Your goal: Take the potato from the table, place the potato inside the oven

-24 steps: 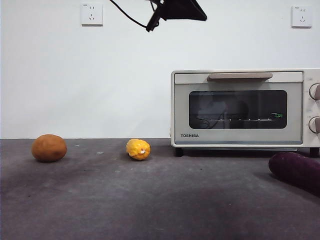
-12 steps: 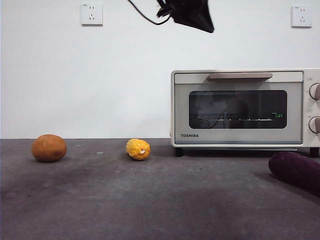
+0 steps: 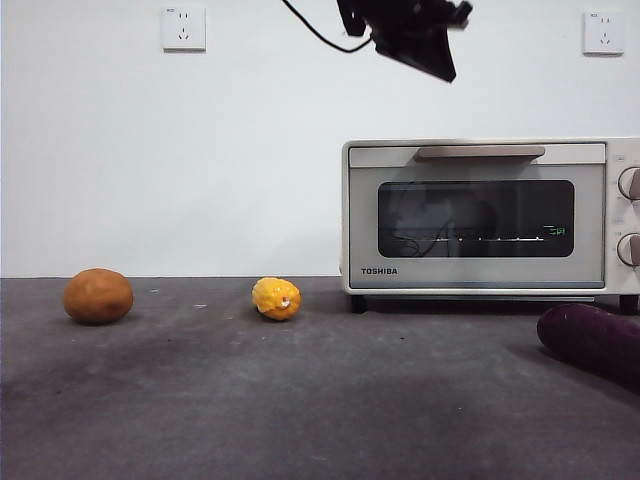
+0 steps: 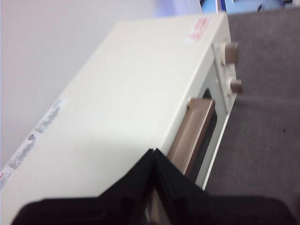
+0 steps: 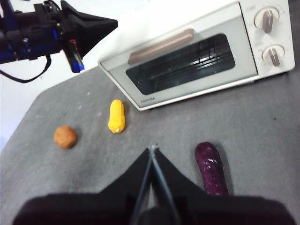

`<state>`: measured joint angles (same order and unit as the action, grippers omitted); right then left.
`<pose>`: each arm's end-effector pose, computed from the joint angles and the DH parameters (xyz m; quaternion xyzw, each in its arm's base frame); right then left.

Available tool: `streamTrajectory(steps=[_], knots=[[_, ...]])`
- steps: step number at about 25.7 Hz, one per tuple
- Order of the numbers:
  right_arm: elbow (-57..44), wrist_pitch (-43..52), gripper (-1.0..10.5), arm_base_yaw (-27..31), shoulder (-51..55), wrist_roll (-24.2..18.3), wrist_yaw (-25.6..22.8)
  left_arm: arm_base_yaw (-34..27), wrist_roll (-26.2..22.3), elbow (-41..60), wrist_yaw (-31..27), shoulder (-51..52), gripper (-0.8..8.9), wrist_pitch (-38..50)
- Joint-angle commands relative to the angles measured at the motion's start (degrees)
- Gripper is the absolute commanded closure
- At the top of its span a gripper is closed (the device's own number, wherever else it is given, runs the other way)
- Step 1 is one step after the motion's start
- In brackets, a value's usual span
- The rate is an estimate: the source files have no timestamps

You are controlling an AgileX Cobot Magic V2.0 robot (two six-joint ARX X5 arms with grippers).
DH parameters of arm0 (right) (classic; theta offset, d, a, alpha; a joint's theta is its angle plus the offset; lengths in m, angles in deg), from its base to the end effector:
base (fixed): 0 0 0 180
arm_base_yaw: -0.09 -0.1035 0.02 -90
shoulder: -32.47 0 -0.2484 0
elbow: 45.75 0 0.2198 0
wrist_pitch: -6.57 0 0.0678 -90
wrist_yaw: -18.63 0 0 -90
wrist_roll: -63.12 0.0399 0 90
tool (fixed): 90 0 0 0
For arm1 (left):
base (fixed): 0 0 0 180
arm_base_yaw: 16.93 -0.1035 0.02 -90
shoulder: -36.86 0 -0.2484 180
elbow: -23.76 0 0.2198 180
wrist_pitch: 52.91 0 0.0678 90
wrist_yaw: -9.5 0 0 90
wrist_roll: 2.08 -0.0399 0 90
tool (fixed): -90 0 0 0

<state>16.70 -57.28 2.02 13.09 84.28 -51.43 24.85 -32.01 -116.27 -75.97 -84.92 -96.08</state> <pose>0.0451 0.0121 0.2987 0.2120 0.2023 0.1188 0.9487 0.3388 -0.3069 0.3382 0.2984 0.0984 -0.4237 0.8495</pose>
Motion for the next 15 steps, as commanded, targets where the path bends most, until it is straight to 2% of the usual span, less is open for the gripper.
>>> streamTrajectory(steps=[1,15], knots=[[0.2,-0.7,9.5,0.0,0.0,-1.2,0.0,-0.3,-2.0,-0.2,-0.2,-2.0,8.23,0.5],[0.2,-3.2,9.5,0.0,0.0,-3.5,-0.5,-1.4,-2.0,-0.2,0.2,-7.6,8.23,3.2]])
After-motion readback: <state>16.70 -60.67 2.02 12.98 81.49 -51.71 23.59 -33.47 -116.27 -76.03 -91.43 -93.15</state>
